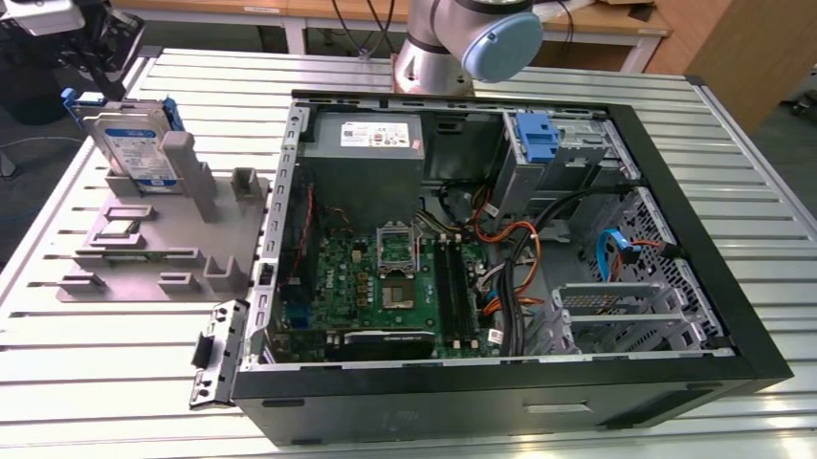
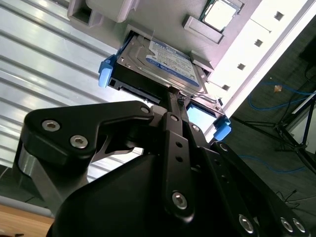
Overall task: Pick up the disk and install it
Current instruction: 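Pick up the disk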
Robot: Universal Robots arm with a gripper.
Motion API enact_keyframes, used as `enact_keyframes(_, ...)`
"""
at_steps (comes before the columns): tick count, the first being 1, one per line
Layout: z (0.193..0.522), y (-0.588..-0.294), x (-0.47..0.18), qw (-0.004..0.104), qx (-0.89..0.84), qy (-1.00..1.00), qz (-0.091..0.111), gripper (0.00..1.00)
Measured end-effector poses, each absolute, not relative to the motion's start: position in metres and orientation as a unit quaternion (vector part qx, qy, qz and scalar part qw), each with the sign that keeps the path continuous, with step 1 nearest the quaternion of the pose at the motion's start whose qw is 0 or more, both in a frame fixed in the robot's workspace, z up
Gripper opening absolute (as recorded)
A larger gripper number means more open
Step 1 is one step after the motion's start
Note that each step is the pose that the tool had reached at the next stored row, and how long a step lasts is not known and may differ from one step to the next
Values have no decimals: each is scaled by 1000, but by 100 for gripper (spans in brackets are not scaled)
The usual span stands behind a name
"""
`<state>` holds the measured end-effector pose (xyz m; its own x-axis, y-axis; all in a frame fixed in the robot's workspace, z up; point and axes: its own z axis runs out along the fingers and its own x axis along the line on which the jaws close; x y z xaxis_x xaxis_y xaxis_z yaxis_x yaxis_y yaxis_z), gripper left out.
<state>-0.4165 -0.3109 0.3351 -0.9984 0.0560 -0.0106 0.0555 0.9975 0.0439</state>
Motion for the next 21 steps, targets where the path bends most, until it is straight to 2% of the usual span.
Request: enact_keyframes(21,336,-311,-416,5,3,1000,22,10)
